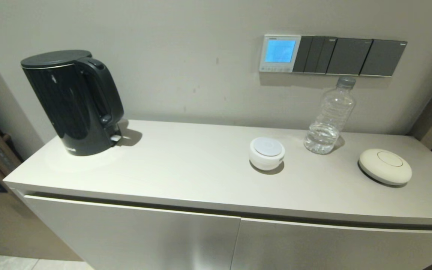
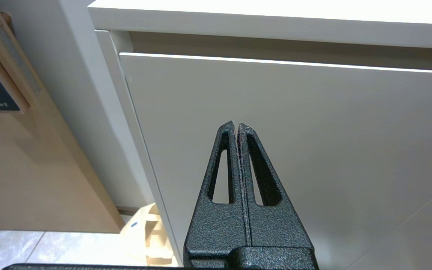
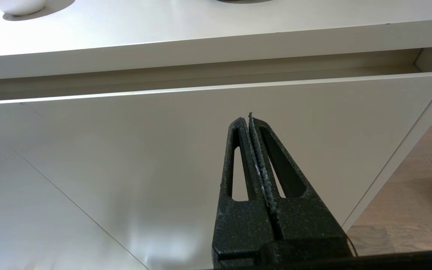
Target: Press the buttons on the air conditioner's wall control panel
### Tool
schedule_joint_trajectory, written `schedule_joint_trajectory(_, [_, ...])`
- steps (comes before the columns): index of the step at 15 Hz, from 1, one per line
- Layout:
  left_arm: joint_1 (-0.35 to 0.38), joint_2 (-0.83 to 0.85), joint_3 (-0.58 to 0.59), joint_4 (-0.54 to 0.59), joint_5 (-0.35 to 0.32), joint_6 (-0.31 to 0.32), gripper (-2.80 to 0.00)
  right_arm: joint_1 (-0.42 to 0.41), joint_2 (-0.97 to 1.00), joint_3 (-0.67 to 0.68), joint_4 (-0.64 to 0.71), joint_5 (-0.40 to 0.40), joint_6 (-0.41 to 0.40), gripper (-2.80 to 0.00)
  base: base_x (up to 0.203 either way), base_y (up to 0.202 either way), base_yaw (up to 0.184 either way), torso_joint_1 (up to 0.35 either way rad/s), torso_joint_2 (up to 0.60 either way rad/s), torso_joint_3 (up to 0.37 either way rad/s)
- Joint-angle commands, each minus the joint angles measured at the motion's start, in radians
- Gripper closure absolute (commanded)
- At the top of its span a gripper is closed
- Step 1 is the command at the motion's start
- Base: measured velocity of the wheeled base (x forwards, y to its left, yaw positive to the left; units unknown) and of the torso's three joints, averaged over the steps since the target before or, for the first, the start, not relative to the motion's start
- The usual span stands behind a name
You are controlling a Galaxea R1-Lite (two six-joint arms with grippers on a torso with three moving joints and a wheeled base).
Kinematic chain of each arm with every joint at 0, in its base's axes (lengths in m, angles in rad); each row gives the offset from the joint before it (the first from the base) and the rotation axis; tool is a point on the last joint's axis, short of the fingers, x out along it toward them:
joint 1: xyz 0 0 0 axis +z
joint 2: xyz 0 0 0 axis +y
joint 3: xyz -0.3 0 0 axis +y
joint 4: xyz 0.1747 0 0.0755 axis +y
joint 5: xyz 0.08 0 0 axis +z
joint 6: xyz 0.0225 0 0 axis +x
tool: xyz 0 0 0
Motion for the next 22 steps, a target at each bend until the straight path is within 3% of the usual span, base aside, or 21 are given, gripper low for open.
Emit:
schedule_joint_trajectory(1, [0.0, 0.0, 0.0, 0.0, 0.0, 0.001, 0.0, 0.0, -0.005, 0.003, -0.002, 0.0, 0.001, 0.0, 0.0, 0.0, 0.0, 0.0, 0.0, 0.0])
schedule_joint_trajectory(22, [0.001, 0.0, 0.0, 0.0, 0.0, 0.0, 0.0, 0.0, -0.004, 0.003, -0.002, 0.0, 0.003, 0.0, 0.0, 0.0, 0.0, 0.0, 0.0, 0.0])
